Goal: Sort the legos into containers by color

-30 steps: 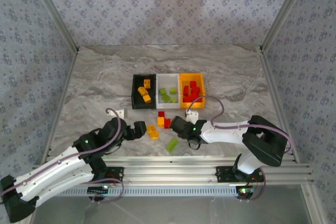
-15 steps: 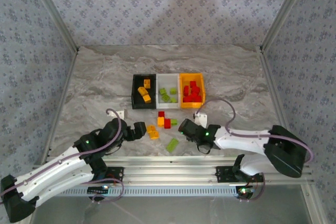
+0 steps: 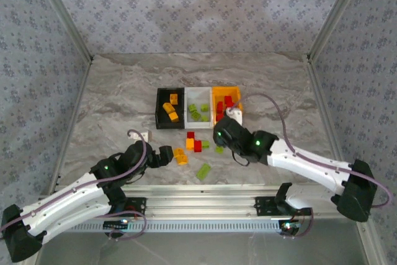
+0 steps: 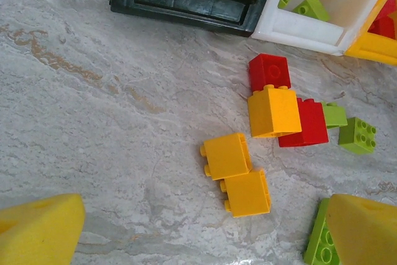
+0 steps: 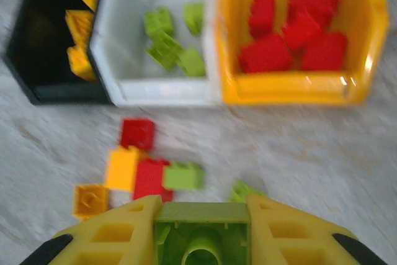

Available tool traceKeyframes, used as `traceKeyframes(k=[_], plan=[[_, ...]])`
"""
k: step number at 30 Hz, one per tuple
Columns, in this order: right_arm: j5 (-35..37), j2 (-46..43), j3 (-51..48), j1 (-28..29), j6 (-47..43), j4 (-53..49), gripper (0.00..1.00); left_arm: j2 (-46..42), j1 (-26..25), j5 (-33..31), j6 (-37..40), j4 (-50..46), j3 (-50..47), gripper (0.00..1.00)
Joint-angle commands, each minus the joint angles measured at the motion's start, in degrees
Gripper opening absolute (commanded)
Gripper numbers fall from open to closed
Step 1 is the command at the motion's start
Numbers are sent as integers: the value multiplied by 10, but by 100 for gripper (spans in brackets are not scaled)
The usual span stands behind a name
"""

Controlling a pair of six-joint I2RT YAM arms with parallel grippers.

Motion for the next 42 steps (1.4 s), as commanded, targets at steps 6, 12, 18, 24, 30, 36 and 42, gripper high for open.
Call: traceKeyframes(k=[6, 12, 18, 24, 30, 36, 42], plan=[[-77, 195, 190, -65, -89, 42, 23, -10, 1, -3, -14, -9, -3, 100], [-105, 323, 291, -90, -114, 35, 23, -30, 1, -1, -20, -24, -5, 100], [-88, 398, 326, -105, -102, 13, 24, -47, 1, -2, -24, -43, -5, 100], [-100, 420, 328, -116, -113, 30, 56, -49, 1, 4, -24, -43, -5, 100], [-85, 353, 297, -103, -121, 36, 71, -47, 1, 2, -18, -47, 5, 100], [-33, 212, 154, -56, -76, 56, 75, -38, 2, 6, -20, -45, 7, 100], [10, 79, -45, -15, 34, 67, 78, -30, 2, 11, -21, -50, 3, 100]])
